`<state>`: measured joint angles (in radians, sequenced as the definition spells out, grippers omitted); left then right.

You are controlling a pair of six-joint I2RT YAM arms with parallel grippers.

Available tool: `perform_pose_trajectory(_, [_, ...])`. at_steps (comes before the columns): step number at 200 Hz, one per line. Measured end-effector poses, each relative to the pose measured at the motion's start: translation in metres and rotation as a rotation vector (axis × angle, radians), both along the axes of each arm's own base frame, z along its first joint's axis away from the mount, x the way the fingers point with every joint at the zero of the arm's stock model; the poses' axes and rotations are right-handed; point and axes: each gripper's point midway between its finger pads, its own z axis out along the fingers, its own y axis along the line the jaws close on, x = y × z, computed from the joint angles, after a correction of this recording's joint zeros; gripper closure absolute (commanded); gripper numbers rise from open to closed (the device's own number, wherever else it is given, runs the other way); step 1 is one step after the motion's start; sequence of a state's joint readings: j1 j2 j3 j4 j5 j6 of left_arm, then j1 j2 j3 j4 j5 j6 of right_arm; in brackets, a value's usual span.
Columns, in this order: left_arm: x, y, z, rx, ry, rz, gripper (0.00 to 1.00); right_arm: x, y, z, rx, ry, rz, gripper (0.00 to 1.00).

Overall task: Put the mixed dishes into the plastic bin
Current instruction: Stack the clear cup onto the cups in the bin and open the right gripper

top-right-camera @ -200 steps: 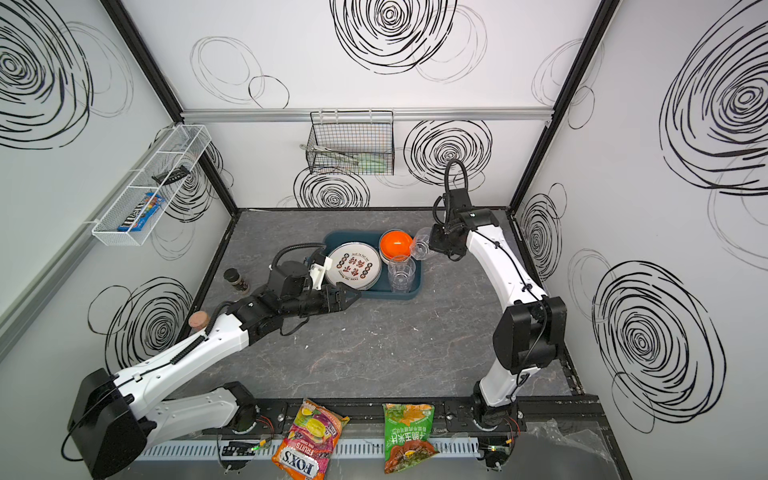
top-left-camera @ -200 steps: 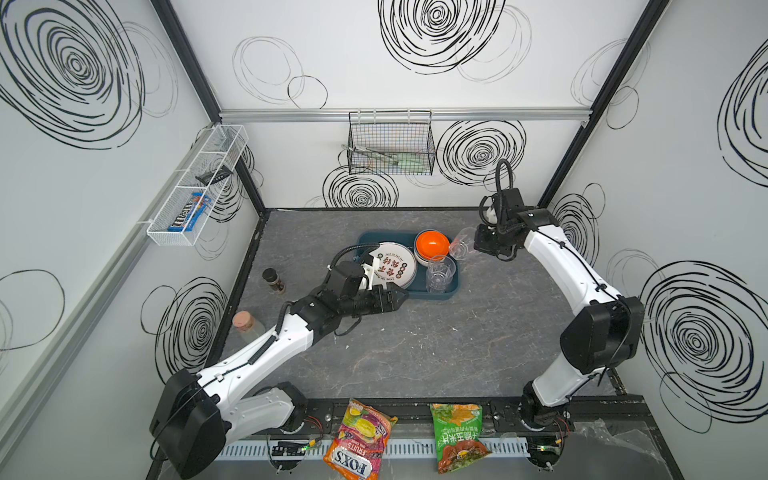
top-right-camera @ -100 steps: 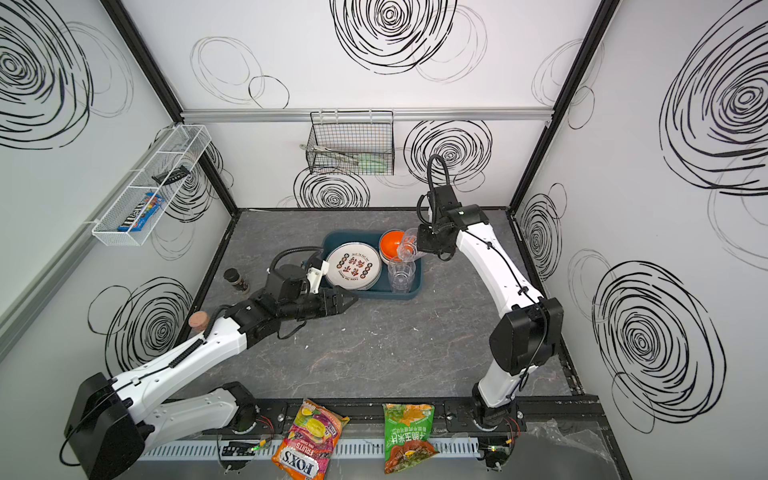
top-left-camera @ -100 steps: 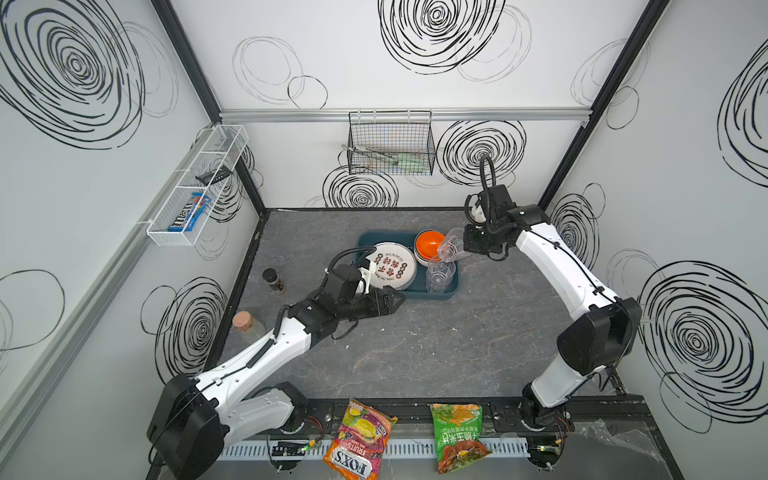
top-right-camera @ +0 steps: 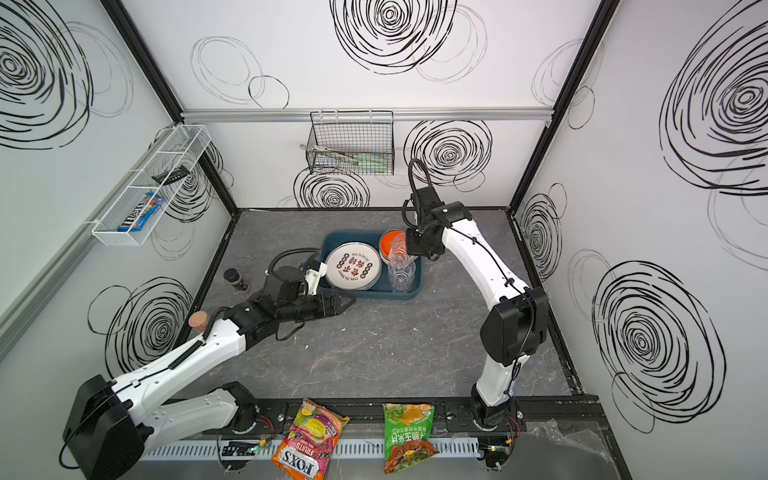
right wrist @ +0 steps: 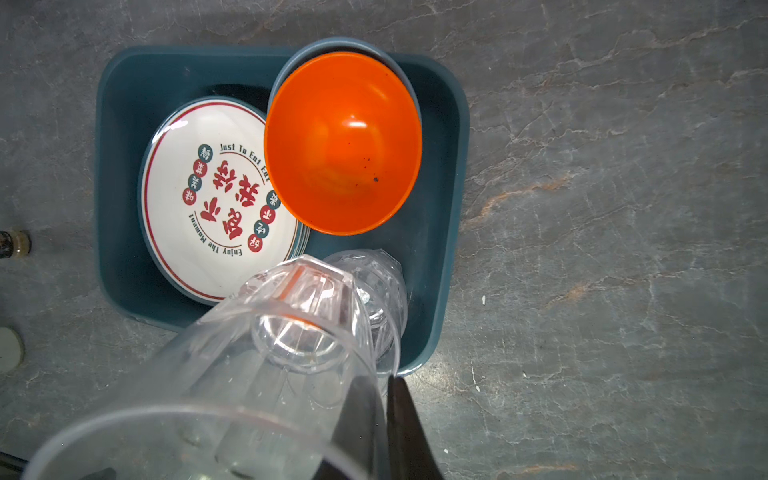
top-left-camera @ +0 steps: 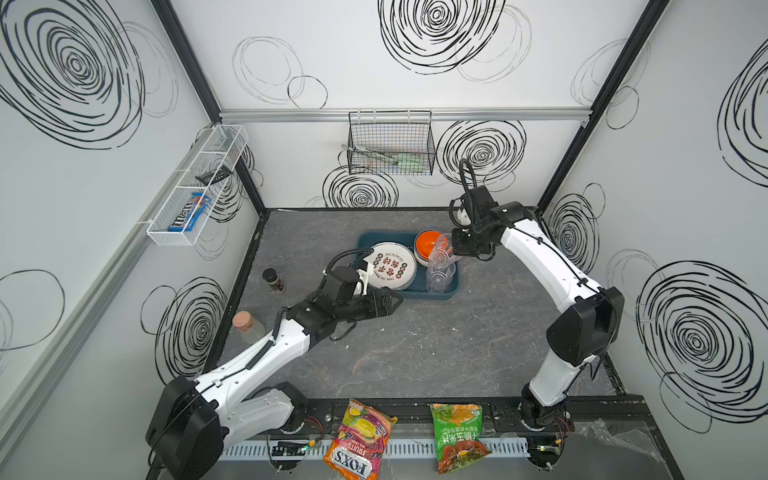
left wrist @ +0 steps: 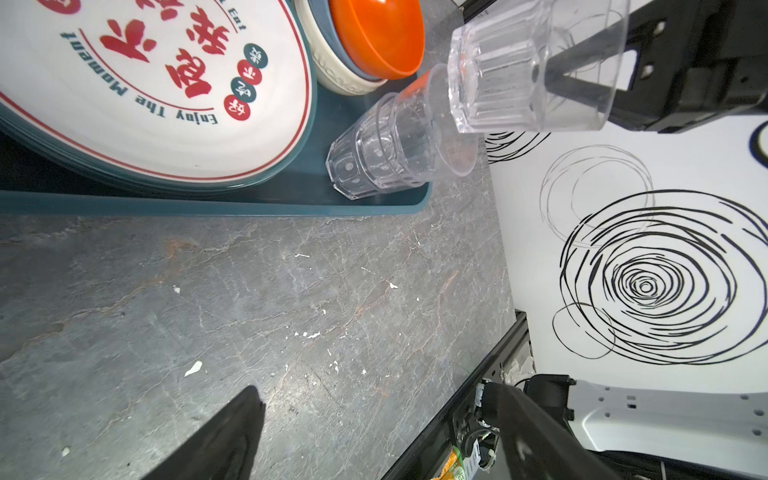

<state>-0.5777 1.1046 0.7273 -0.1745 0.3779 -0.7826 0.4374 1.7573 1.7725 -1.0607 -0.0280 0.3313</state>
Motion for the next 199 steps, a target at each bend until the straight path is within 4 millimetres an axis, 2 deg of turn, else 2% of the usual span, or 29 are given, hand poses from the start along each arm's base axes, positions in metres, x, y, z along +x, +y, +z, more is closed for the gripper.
perform_pose_trajectory(199, [-0.002,0.002,-0.009,-0.004,0.019,0.006,0.09,-0.006,-0.003,-0.012,-0.082,0.034,0.005,0.97])
